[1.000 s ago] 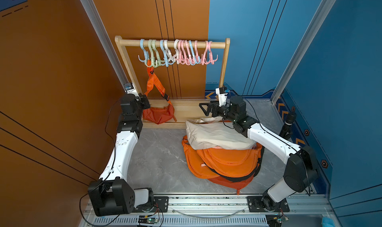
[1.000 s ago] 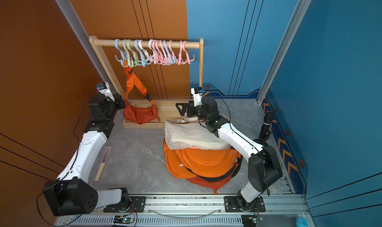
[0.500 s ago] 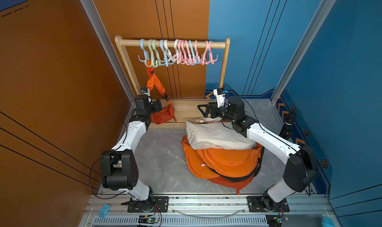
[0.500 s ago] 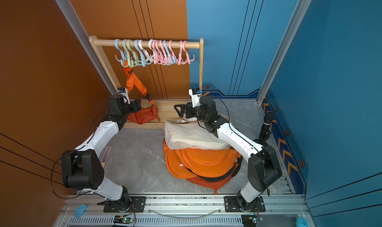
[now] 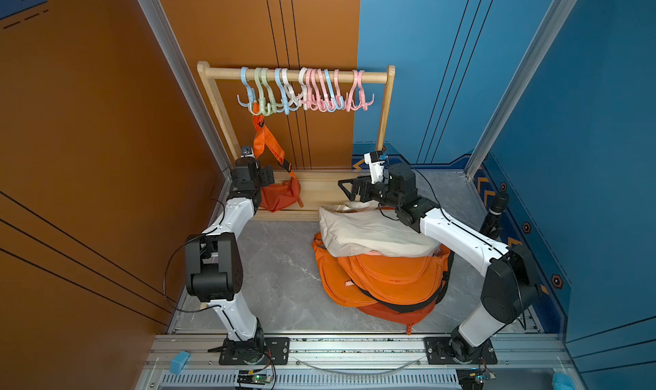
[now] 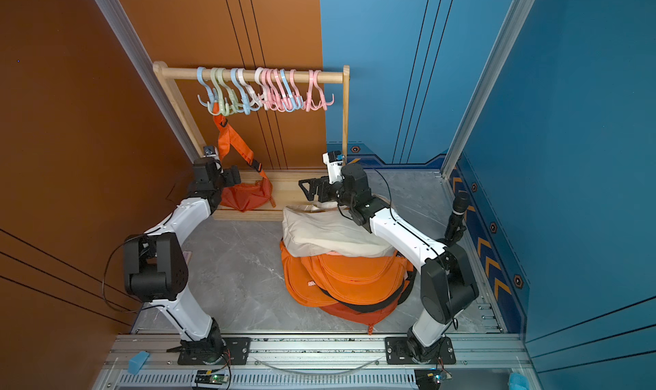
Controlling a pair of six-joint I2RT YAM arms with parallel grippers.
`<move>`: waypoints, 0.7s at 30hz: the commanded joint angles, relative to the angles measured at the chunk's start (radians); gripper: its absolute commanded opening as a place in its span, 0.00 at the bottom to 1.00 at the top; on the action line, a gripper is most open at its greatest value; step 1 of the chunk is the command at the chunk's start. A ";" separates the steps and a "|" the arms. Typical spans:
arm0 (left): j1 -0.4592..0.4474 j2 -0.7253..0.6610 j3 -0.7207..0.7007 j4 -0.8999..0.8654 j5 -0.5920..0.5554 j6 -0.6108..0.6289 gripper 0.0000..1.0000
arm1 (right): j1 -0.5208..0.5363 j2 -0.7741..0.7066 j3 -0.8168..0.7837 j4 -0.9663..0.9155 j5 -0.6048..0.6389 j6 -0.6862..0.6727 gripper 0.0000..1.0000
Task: Take the bag off the hook
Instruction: Adjust the bag at the hook.
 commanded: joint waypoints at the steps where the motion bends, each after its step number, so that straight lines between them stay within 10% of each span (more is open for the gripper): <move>1: 0.005 0.025 0.038 0.048 -0.062 0.061 0.92 | -0.005 0.017 0.041 -0.024 -0.025 -0.014 1.00; 6: 0.005 0.041 0.053 0.054 -0.047 0.086 0.69 | -0.007 0.030 0.054 -0.033 -0.026 -0.014 1.00; 13: -0.008 -0.017 0.005 0.060 -0.039 0.094 0.03 | -0.003 0.018 0.051 -0.036 -0.027 -0.009 1.00; 21: -0.023 -0.202 -0.117 0.056 -0.049 0.048 0.00 | 0.008 0.005 0.049 -0.053 -0.027 -0.014 1.00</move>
